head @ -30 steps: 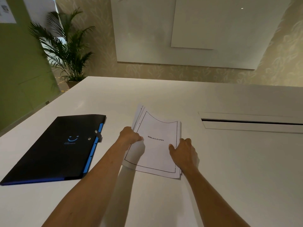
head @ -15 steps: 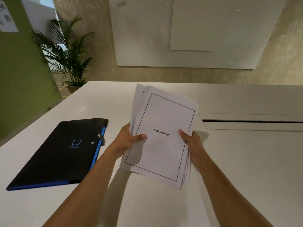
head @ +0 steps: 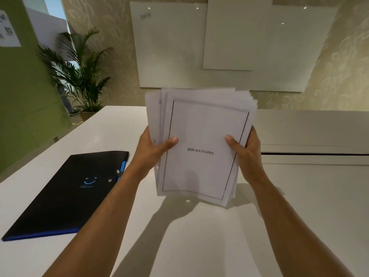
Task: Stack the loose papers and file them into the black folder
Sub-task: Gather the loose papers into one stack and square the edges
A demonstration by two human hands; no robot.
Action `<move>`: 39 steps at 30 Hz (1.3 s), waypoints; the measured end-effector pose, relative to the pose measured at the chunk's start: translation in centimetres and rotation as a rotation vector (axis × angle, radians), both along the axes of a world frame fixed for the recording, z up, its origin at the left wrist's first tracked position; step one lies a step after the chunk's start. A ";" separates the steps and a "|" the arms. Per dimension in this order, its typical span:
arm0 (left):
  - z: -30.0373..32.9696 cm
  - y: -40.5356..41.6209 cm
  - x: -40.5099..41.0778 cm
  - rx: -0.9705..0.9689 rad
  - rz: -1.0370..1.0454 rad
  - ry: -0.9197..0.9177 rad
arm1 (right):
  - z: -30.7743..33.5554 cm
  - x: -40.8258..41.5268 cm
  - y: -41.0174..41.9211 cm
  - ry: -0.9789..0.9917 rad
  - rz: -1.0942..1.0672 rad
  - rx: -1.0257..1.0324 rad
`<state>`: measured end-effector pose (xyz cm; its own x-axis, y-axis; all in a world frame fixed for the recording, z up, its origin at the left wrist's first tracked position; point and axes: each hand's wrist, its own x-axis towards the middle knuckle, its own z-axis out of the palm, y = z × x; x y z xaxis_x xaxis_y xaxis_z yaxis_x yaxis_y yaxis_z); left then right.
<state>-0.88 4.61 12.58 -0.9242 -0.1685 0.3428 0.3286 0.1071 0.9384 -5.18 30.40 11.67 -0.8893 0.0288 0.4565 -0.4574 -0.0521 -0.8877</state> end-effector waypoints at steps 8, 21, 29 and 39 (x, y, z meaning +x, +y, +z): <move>-1.3 2.0 0.0 0.183 0.097 0.036 | -2.2 1.1 -0.8 -0.107 0.002 0.026; -1.4 3.6 0.4 0.186 0.037 0.022 | -1.9 1.8 -1.5 -0.100 -0.008 0.103; -2.5 3.9 0.6 0.137 0.081 -0.020 | -3.5 2.2 -1.9 -0.140 -0.038 0.040; -2.0 4.1 0.9 0.167 0.144 0.062 | -2.6 2.1 -2.5 -0.014 -0.140 0.090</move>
<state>0.02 8.76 10.53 -0.8644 -0.3565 0.3546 0.3787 0.0023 0.9255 -3.08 27.93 9.11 -0.8855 0.1130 0.4507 -0.4424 0.0911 -0.8922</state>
